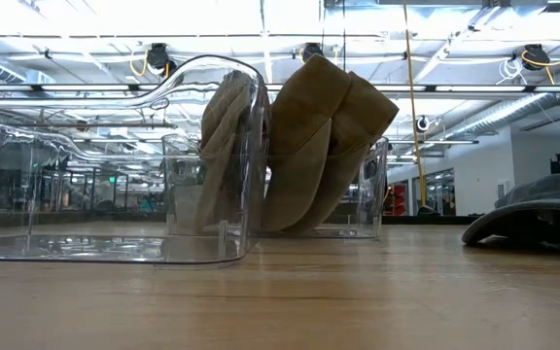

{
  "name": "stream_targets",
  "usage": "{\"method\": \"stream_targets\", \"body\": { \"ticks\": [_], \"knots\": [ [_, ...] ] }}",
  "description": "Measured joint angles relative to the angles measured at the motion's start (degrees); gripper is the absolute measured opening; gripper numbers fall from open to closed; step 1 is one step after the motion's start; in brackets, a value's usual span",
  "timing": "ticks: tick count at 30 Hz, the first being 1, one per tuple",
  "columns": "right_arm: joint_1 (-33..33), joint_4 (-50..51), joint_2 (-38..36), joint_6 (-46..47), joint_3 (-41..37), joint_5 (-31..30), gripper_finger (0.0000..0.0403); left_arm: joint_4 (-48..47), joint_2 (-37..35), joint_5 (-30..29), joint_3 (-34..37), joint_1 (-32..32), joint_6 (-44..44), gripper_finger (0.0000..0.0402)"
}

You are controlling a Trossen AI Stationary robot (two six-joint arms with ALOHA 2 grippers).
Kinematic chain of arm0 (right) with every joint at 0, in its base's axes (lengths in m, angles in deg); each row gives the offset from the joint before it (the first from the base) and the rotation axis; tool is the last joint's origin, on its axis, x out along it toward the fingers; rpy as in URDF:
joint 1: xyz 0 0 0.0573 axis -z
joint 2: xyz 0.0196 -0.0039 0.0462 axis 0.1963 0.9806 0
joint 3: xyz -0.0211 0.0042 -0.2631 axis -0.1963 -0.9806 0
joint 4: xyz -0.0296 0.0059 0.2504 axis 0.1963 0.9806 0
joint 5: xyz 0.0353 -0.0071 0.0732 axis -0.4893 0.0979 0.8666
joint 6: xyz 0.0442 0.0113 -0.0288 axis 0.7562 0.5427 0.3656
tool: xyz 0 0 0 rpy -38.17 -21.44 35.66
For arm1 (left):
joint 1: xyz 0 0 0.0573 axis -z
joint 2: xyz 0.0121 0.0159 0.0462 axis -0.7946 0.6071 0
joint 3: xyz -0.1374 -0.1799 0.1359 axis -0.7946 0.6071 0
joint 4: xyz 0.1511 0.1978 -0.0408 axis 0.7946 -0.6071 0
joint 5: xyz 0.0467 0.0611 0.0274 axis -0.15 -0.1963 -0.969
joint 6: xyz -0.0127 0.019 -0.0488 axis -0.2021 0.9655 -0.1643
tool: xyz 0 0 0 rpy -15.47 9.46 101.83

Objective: Pick & Place hat
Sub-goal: Put the top blue cap into the bottom transparent bin

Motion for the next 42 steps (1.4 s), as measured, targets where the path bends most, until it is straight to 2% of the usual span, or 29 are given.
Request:
{"method": "stream_targets", "body": {
  "ticks": [3,6,10,14,16,21,27,31,35,42],
  "knots": [
    [0.07,0.0,0.0,-0.27,0.0,0.0,0.0,-0.03,0.0,-0.39,0.0,-0.06,-0.27,0.0224],
    [0.07,0.0,0.0,-0.33,0.0,-0.01,0.0,0.01,0.0,-0.41,0.0,-0.11,-0.89,0.0196],
    [0.07,0.0,0.0,-0.32,0.0,-0.06,0.0,0.03,0.0,-0.38,0.0,-0.07,-0.64,0.013],
    [0.07,-0.74,0.0,-0.61,0.0,-0.15,0.0,-0.01,0.0,-0.24,0.0,-0.2,0.27,0.0046],
    [0.1,-1.12,0.0,-0.55,0.0,-0.13,0.0,0.08,0.0,1.07,0.0,-0.56,1.06,0.0021],
    [0.33,0.45,0.0,0.17,0.0,0.13,0.0,3.83,-0.01,2.75,0.0,-1.65,0.25,0.003],
    [0.69,0.48,0.0,-0.94,0.0,0.22,0.0013,8.3,-1.16,2.96,-0.05,-3.0,0.2,0.0021],
    [1.89,0.44,0.0,-0.53,0.0,0.3,0.0018,8.05,-1.65,4.25,0.07,-3.87,0.15,0.0021],
    [4.2,0.5,0.0,3.9,0.0,1.64,0.0021,8.76,-2.36,4.91,0.02,-4.95,0.16,0.0021],
    [8.14,1.26,-2.04,2.37,0.0,3.55,0.0063,8.45,-4.97,5.98,0.04,-8.49,0.43,0.0021]
  ]
}}
